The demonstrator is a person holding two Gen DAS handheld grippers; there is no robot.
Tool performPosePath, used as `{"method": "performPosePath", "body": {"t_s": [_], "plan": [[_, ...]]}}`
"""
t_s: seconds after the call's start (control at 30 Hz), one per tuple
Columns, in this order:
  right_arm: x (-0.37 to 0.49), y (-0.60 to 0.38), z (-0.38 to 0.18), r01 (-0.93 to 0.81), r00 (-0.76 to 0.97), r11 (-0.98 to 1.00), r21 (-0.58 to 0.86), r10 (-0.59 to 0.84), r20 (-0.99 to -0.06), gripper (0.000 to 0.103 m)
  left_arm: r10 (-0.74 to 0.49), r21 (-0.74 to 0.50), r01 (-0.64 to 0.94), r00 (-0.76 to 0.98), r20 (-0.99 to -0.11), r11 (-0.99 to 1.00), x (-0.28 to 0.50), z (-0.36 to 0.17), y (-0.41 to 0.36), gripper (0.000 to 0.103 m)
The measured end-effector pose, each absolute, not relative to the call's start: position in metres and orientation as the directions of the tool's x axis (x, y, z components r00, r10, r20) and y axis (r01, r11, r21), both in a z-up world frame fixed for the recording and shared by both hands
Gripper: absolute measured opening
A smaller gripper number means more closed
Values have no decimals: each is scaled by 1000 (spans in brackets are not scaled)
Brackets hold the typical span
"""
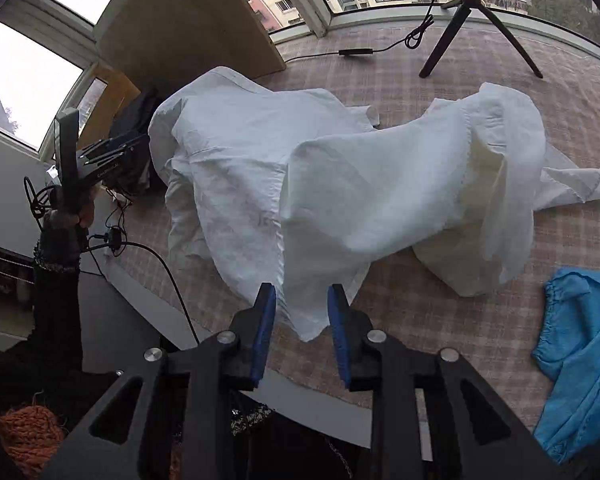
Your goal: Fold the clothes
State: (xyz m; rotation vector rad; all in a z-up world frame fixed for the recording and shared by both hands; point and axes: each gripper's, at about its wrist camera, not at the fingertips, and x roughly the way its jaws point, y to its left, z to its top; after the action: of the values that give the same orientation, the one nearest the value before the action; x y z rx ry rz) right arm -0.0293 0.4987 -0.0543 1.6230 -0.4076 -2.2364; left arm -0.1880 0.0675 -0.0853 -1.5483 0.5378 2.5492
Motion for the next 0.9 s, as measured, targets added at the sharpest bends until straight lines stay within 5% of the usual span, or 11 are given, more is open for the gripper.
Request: {"method": "performPosePath", "body": {"t_s": [0.1, 0.17, 0.2, 0.3, 0.43, 0.57, 0.6, 0.63, 0.67, 0.7, 0.9], "plan": [[-32, 494, -79, 78, -238, -904, 420, -426, -873, 31, -45, 146, -223, -405, -913, -964, -174, -101, 48, 34], [-44, 520, -75, 26, -341, -931, 365, -352, -872, 79, 20, 59, -198, -374, -927, -978, -165, -106, 43, 35], [-53, 533, -77, -20, -393, -956, 292, -261, -882, 88, 59, 18, -204, -366, -929, -979, -161, -108, 49, 38], [-90, 561, -104, -132, -406, -965, 228, -157, -900, 88, 175, -43, -340, -368, -913, -940, -154, -113, 115, 57], [-133, 583, -142, -216, -377, -952, 215, -122, -918, 88, 283, -75, -518, -335, -899, -852, -161, -127, 232, 65], [-153, 569, -168, -179, -332, -962, 207, -139, -933, 88, 212, 9, -584, -309, -927, -812, -179, -162, 308, 63], [-152, 565, -172, -159, -323, -968, 193, -134, -937, 88, 189, 11, -576, -287, -939, -817, -186, -171, 310, 43], [-150, 563, -175, -144, -314, -971, 190, -137, -939, 72, 166, 14, -568, -265, -950, -823, -193, -181, 312, 4], [-146, 564, -176, -137, -304, -968, 210, -160, -939, 19, 164, 0, -558, -242, -956, -830, -198, -186, 309, 4], [-139, 566, -173, -134, -303, -960, 246, -197, -932, 3, 197, -46, -547, -222, -955, -836, -199, -184, 300, 1], [-70, 570, -98, -54, -423, -892, 448, -386, -820, 5, 116, 95, -456, -413, -904, -885, -176, -128, 192, 1]]}}
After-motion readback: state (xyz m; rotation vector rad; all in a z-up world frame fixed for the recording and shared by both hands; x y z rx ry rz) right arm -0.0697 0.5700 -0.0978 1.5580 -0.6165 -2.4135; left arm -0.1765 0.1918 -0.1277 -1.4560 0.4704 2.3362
